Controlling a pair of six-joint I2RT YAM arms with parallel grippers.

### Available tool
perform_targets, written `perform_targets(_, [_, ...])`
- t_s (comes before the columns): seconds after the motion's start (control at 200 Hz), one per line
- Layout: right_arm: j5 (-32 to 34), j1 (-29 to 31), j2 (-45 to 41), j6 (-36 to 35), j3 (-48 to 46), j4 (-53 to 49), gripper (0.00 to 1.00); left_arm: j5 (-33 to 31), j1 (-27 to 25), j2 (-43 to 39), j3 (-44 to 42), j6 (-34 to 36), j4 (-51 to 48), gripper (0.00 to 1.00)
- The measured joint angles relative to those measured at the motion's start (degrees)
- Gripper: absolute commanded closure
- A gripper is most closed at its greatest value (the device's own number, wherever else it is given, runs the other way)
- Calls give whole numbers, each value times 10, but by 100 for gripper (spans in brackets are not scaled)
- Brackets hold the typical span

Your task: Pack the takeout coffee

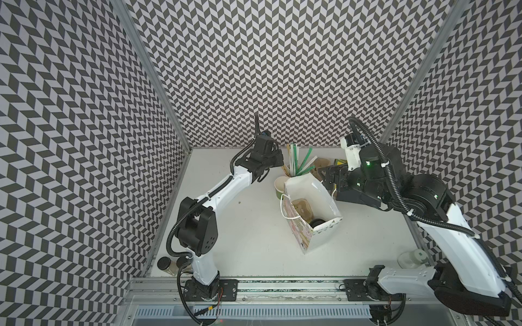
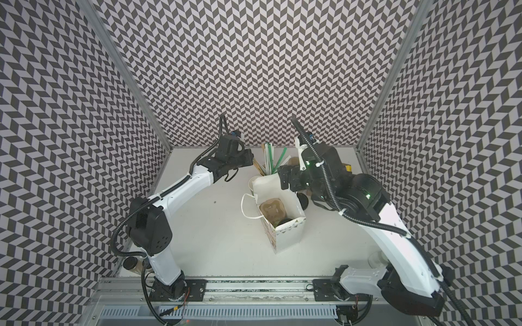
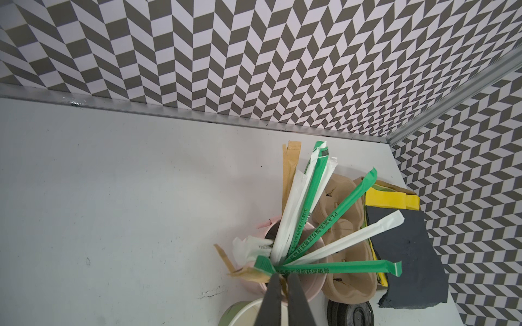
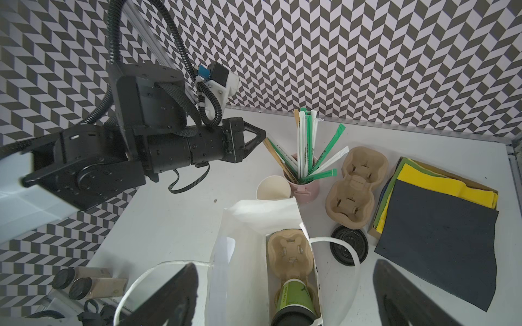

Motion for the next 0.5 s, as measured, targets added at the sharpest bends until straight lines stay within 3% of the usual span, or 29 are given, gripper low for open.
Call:
perform_targets(0.205, [-1,0,0,0,0,0,6,0,0,0,0,0,0,96])
perform_targets(0.501, [-3,0,0,0,0,0,6,0,-1,-2,0,0,0,86])
